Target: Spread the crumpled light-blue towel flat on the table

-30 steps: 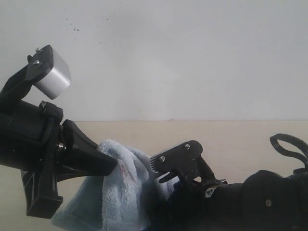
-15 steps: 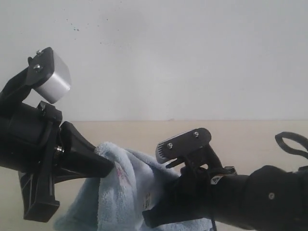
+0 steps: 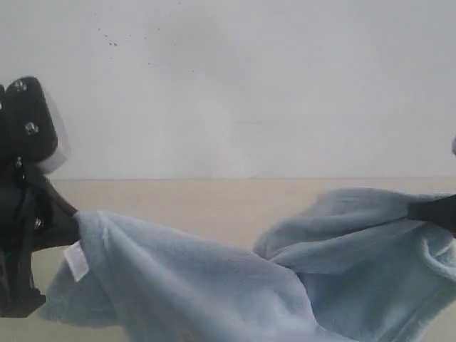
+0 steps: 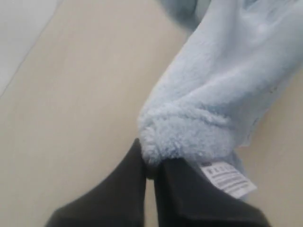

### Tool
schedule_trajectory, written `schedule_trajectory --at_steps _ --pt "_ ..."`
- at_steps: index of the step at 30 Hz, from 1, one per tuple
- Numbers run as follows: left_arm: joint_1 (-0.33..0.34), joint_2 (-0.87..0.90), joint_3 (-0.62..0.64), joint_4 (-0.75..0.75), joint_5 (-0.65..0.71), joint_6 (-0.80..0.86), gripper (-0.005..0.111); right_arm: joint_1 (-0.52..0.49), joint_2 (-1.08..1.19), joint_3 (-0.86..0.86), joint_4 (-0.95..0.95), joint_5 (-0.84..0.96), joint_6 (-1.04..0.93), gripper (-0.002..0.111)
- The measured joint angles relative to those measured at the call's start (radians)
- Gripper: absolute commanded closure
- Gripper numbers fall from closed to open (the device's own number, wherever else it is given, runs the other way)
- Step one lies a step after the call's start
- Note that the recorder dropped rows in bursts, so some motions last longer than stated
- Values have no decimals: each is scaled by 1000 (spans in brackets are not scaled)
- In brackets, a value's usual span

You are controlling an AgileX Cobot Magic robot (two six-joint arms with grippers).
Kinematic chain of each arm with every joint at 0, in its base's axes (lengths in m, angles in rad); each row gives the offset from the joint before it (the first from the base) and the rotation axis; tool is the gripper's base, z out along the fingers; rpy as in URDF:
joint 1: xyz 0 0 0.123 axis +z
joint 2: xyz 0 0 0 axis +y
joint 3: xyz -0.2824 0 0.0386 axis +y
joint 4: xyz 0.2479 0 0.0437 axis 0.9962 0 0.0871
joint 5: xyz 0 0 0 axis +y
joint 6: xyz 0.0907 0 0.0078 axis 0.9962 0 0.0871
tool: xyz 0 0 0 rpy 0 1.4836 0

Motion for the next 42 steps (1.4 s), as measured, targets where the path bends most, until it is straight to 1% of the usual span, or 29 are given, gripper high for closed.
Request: schedule_trajectory --at_steps 1,2,3,4,8,9,11,15,16,18,20,22,24,26,28,30,31,32,35,37,39,41,42 --pt "0 12 13 71 -6 -54 103 -27 0 0 0 11 7 108" --pt "0 39 46 233 -25 -182 103 -67 0 0 0 33 12 108" --pt "0 54 63 305 -35 -241 103 -86 0 0 0 43 12 108" --pt "0 79 89 430 -59 -336 103 -115 0 0 0 56 10 108" --pt "0 139 125 686 -111 -592 102 -185 0 0 -5 53 -16 108" --pt "0 148 125 744 -130 -642 96 -197 0 0 -5 44 -22 108" --pt "11 170 125 838 -184 -756 79 -219 0 0 -7 3 -42 108" --pt "74 224 125 857 -308 -816 39 -231 2 0 -7 -73 -82 108" --pt "96 247 125 847 -352 -837 29 -233 4 0 -7 -87 -93 108" --pt "122 280 125 813 -440 -891 18 -237 15 0 -7 -100 -110 108" --pt "143 322 125 776 -521 -954 15 -237 29 0 -7 -108 -119 108" --pt "150 353 123 761 -544 -985 16 -237 45 0 -7 -110 -122 108" --pt "152 369 108 751 -527 -1000 16 -237 52 0 -7 -113 -122 108" --pt "152 369 83 711 -491 -1006 16 -237 58 0 -7 -114 -124 108" --pt "152 349 50 626 -453 -1010 16 -237 61 0 -7 -117 -126 108" --pt "152 318 21 513 -376 -985 19 -237 61 0 -7 -118 -126 108" --pt "149 299 10 449 -328 -945 22 -237 61 0 -7 -118 -126 108" --pt "144 285 6 392 -286 -892 27 -237 61 0 -7 -118 -126 108" --pt "128 268 9 125 -131 -708 50 -237 61 0 -3 -118 -126 108" --pt "126 281 41 -62 -32 -552 59 -237 61 0 -3 -101 -124 108" --pt "122 299 81 -165 10 -464 61 -237 61 0 -1 -72 -114 108" --pt "121 318 130 -203 -2 -423 57 -237 61 0 -1 -45 -101 108" --pt "121 326 151 -208 -15 -412 53 -237 61 0 -1 -31 -94 108"
